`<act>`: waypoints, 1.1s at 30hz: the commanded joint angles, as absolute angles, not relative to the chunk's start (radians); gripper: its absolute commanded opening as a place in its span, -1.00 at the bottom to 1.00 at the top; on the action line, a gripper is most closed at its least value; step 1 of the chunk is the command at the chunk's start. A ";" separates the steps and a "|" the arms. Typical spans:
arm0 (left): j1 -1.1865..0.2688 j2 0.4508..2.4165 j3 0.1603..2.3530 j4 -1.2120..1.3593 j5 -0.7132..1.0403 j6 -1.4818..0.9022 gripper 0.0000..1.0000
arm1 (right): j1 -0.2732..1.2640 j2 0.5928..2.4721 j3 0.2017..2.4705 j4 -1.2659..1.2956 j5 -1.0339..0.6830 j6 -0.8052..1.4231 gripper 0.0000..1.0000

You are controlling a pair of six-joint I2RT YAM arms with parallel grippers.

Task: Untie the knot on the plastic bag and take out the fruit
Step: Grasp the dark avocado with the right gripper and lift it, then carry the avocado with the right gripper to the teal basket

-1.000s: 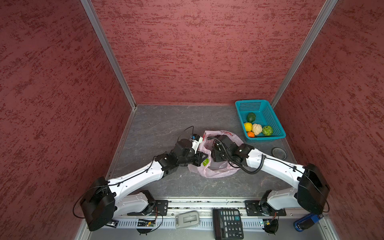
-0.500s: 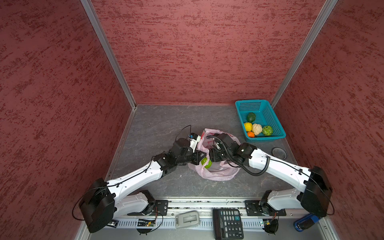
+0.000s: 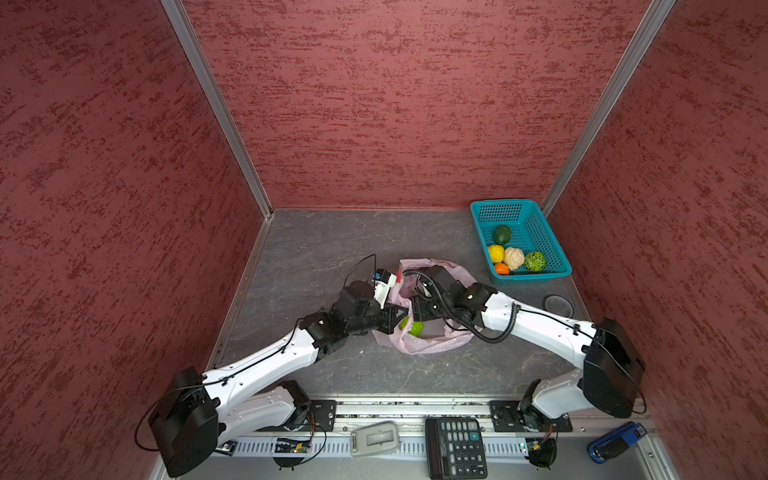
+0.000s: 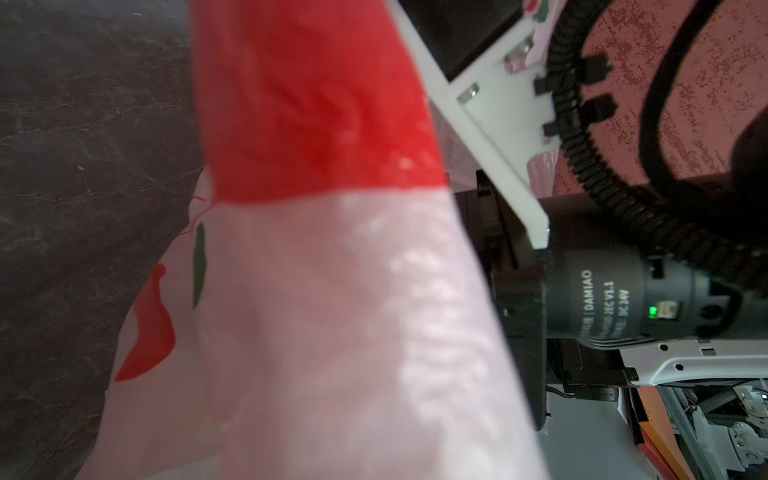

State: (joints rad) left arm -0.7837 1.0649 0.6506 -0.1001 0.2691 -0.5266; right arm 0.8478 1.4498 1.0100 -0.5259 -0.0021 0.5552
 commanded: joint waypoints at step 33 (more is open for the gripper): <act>-0.707 1.083 0.655 -0.114 0.319 -0.482 -1.00 | 0.856 1.278 1.220 -0.646 -0.069 0.340 -0.14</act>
State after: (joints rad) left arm -0.7124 1.0912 0.6601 -0.1081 0.3103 -0.4923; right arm 0.8776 1.3087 1.1614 -0.6376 -0.1066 0.3321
